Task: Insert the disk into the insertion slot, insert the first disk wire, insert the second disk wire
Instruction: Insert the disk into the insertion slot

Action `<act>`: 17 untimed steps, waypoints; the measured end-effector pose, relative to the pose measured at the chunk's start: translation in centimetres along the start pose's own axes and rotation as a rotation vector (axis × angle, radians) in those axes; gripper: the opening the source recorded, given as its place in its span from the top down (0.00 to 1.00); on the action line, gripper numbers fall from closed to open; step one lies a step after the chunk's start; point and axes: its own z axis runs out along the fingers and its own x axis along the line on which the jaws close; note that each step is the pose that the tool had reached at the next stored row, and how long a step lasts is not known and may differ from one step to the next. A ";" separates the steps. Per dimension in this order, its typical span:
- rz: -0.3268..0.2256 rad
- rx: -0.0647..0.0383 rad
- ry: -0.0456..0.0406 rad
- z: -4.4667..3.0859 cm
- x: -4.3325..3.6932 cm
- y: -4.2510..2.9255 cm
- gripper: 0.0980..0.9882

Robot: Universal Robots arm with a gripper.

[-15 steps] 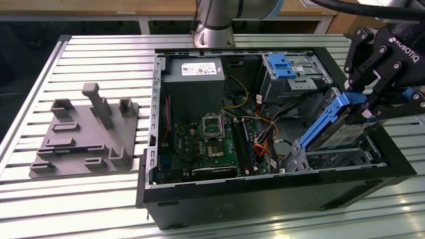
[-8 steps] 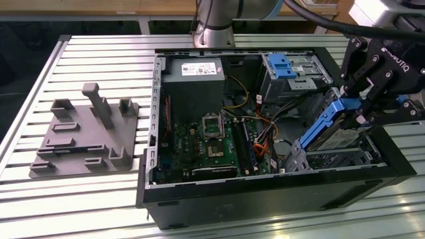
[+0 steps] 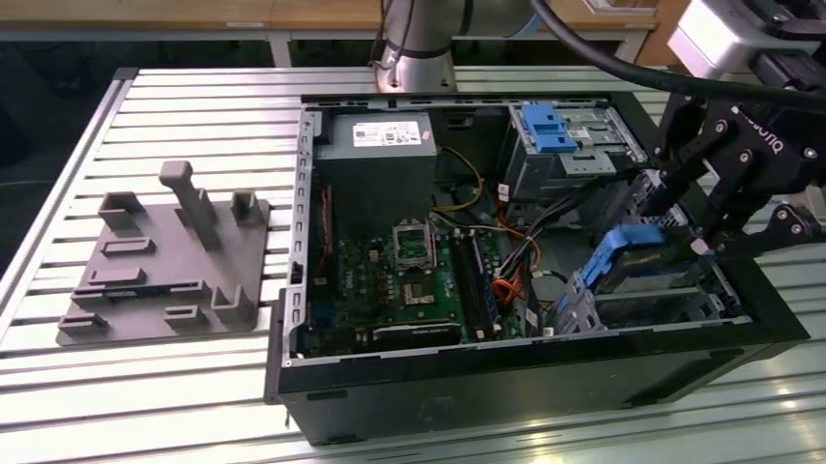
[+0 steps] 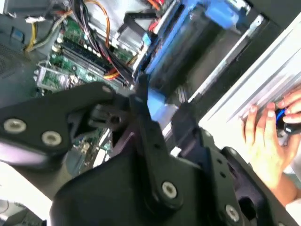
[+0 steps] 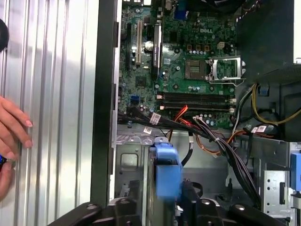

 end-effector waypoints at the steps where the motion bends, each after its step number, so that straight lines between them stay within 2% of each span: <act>1: 0.000 0.000 0.0006 0.00 0.00 0.00 0.56; 2: 0.000 0.000 0.0015 0.00 0.01 0.00 0.56; 3: 0.000 0.000 0.0015 0.02 0.01 0.00 0.48; 17: -0.001 0.000 0.0108 0.01 0.00 0.00 0.48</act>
